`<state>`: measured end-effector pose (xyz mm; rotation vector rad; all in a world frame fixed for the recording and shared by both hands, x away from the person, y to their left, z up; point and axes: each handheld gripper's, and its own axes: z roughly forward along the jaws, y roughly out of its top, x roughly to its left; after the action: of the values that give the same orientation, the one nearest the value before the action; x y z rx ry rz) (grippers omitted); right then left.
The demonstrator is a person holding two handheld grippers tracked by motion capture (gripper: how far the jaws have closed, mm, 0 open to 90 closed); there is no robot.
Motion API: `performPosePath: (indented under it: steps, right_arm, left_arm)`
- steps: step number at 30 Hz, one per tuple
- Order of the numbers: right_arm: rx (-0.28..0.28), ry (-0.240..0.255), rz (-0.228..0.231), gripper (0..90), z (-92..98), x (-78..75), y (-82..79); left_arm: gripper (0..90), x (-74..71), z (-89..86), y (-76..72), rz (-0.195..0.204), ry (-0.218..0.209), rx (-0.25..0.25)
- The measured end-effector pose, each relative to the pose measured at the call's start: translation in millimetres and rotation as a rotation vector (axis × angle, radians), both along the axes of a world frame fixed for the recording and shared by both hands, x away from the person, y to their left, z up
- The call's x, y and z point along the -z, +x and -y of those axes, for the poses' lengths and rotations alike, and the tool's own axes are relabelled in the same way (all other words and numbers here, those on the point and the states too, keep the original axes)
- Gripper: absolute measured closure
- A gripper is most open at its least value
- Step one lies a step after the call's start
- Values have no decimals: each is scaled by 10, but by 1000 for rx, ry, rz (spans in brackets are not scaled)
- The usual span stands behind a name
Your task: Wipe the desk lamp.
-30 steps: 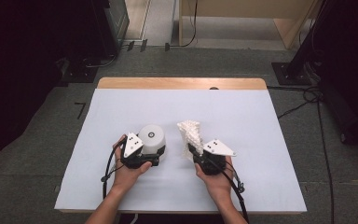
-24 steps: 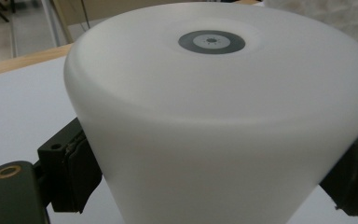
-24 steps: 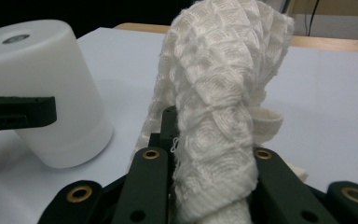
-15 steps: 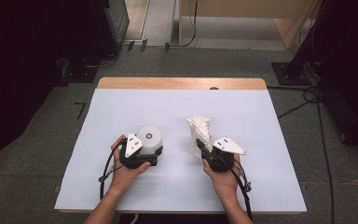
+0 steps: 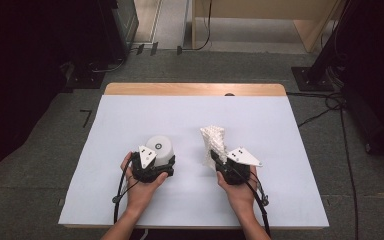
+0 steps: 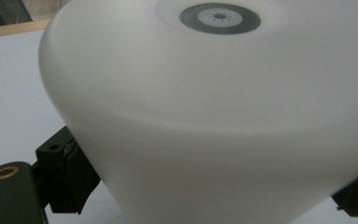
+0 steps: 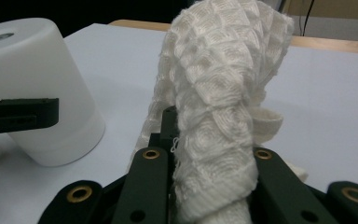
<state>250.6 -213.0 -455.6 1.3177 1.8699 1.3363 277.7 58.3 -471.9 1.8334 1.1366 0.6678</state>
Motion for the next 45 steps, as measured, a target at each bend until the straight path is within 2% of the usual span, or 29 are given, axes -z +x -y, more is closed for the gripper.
performPosePath:
  steps: [2, 4, 8, 11, 13, 18, 21, 24, 28, 31, 35, 38, 41, 45]
  right_arm:
    - [-6, -7, -4, 771, -22, 16, 0]
    - [-14, -10, -11, 771, -54, 28, -7]
    - [-42, -29, -11, 770, -157, 64, -28]
    - [-81, -46, -13, 771, -266, 97, -52]
    - [-112, -53, -5, 771, -336, 110, -70]
    - [-180, -57, 6, 773, -482, 110, -127]
    - [-181, -71, 16, 774, -512, 91, -147]
    - [-187, -57, 31, 775, -491, 47, -164]
    - [-180, -53, 71, 774, -470, -62, -194]
    - [-178, -47, 103, 774, -439, -145, -220]
    - [-178, -55, 130, 774, -428, -199, -243]
    - [-185, -61, 116, 774, -442, -156, -230]
    - [-187, -69, 76, 774, -481, -60, -205]
    - [-199, -86, 23, 774, -508, 63, -153]
  left_arm:
    - [84, -9, -42, 18, -8, -24, 28]
    - [84, -42, -116, 45, -25, -95, 79]
    - [84, -156, -227, 68, -23, -226, 209]
    - [84, -207, -264, 85, -50, -297, 298]
    - [84, -211, -261, 87, -63, -330, 332]
    - [85, -206, -184, 54, -68, -313, 407]
    - [85, -214, -125, 34, -64, -264, 424]
    - [85, -209, -67, 21, -69, -227, 435]
    - [85, -168, 33, -9, -70, -154, 450]
    - [85, -153, 83, -21, -75, -123, 461]
    - [85, -159, 83, -22, -76, -129, 464]
    - [85, -190, 32, -8, -69, -159, 456]
    - [85, -226, -26, 5, -51, -177, 435]
    - [85, -238, -65, 9, -11, -144, 388]
